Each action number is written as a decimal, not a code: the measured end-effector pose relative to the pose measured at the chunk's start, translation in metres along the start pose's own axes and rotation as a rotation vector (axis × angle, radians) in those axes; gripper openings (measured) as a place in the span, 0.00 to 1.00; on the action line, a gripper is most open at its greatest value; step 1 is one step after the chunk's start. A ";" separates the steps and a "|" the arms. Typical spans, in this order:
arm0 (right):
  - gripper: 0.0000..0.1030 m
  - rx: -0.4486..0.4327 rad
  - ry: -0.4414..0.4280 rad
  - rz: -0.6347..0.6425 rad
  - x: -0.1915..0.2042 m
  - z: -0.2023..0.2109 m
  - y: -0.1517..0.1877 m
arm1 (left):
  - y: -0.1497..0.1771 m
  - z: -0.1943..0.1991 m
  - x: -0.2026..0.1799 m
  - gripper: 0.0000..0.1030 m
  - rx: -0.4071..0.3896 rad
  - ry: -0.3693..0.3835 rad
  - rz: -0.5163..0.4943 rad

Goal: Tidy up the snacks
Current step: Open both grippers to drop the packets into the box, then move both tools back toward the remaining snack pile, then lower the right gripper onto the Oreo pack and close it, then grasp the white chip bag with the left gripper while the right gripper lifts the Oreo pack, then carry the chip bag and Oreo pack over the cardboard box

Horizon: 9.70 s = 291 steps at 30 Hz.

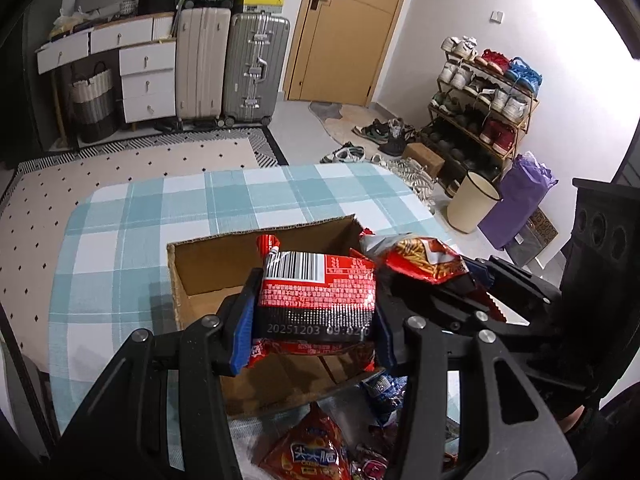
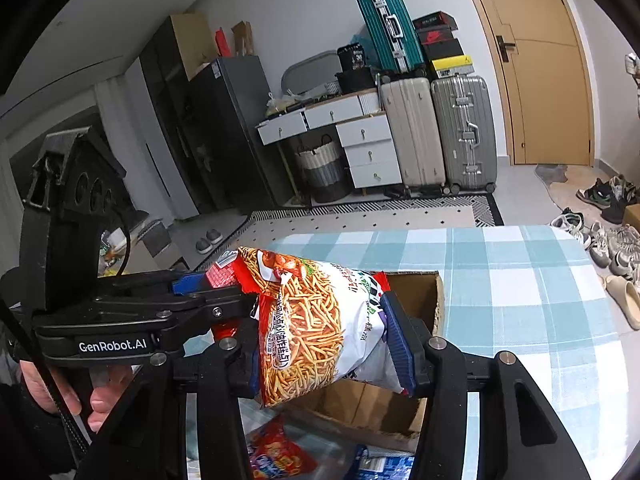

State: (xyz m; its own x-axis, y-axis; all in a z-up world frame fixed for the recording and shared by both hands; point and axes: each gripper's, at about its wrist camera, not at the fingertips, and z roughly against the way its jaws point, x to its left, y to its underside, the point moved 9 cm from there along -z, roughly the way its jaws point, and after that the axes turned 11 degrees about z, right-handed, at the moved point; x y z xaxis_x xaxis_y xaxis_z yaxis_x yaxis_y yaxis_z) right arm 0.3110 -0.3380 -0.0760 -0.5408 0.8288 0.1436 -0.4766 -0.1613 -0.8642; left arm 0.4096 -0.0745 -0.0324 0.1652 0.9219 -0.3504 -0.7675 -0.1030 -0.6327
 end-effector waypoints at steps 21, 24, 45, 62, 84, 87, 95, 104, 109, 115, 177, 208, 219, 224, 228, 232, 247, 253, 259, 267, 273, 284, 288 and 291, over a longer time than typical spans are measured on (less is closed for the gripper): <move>0.78 -0.003 0.027 -0.003 -0.028 -0.023 0.018 | -0.002 -0.029 0.031 0.79 0.008 -0.089 0.021; 0.78 -0.013 0.033 -0.001 -0.027 -0.015 0.016 | 0.000 -0.019 0.033 0.79 -0.008 -0.090 0.028; 0.84 -0.099 0.071 0.080 0.033 0.087 0.010 | 0.043 0.100 0.013 0.81 -0.144 -0.142 0.009; 0.94 -0.154 0.104 0.126 0.088 0.167 0.044 | 0.108 0.191 0.004 0.99 -0.265 -0.162 0.043; 0.97 -0.083 0.187 0.057 0.088 0.195 0.124 | 0.194 0.195 0.046 0.99 -0.217 -0.208 0.135; 0.97 -0.061 0.190 0.044 0.086 0.190 0.136 | 0.202 0.185 0.057 0.99 -0.201 -0.215 0.154; 0.97 0.001 0.188 0.022 0.078 0.166 0.170 | 0.225 0.162 0.068 0.99 -0.171 -0.217 0.162; 0.97 0.075 0.189 0.008 0.067 0.135 0.206 | 0.239 0.129 0.078 0.99 -0.129 -0.217 0.155; 0.97 0.125 0.181 -0.002 0.060 0.116 0.223 | 0.246 0.115 0.083 0.99 -0.108 -0.211 0.160; 0.97 0.186 0.180 -0.003 0.055 0.094 0.238 | 0.251 0.097 0.090 0.99 -0.082 -0.199 0.176; 0.45 0.220 0.148 0.038 0.062 0.089 0.247 | 0.260 0.059 0.096 0.99 0.031 -0.135 0.224; 0.45 0.187 0.136 0.026 0.061 0.094 0.245 | 0.263 0.048 0.108 0.44 0.051 -0.072 0.199; 0.45 0.136 0.136 0.030 0.063 0.106 0.227 | 0.246 0.081 0.091 0.44 -0.011 -0.047 0.169; 0.45 0.115 0.125 0.041 0.067 0.112 0.210 | 0.233 0.095 0.079 0.44 -0.034 -0.033 0.144; 0.45 0.091 0.101 0.040 0.070 0.114 0.191 | 0.221 0.105 0.067 0.44 -0.053 -0.028 0.118; 0.45 0.064 0.081 0.043 0.073 0.116 0.173 | 0.208 0.113 0.055 0.44 -0.064 -0.026 0.087; 0.45 -0.032 0.048 0.052 0.065 0.113 0.089 | 0.139 0.117 0.011 0.44 -0.088 0.005 0.027; 0.45 -0.047 0.041 0.043 0.058 0.108 0.061 | 0.108 0.111 0.000 0.44 -0.082 0.011 0.016; 0.45 -0.057 0.031 0.041 0.050 0.096 0.031 | 0.075 0.100 -0.006 0.44 -0.081 0.012 -0.001; 0.45 -0.046 0.011 0.011 0.030 0.068 0.002 | 0.041 0.074 -0.003 0.44 -0.052 0.000 -0.006; 0.45 -0.016 0.008 -0.008 0.016 0.044 -0.005 | 0.021 0.043 0.005 0.44 -0.015 -0.002 0.006; 0.45 0.072 0.024 -0.015 -0.007 -0.013 0.010 | 0.014 -0.015 0.014 0.44 0.066 -0.021 -0.001; 0.45 0.100 0.020 -0.035 -0.017 -0.029 0.022 | 0.014 -0.035 0.019 0.45 0.093 -0.022 0.010; 0.46 0.118 0.023 -0.031 -0.020 -0.039 0.027 | 0.015 -0.045 0.023 0.49 0.113 -0.037 0.010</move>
State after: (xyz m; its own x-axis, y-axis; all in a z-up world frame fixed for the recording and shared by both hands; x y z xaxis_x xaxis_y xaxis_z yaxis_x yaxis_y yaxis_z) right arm 0.3355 -0.3384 -0.1211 -0.5086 0.8465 0.1573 -0.5721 -0.1958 -0.7964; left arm 0.4301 -0.0716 -0.0812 0.1359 0.9345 -0.3291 -0.8342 -0.0712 -0.5468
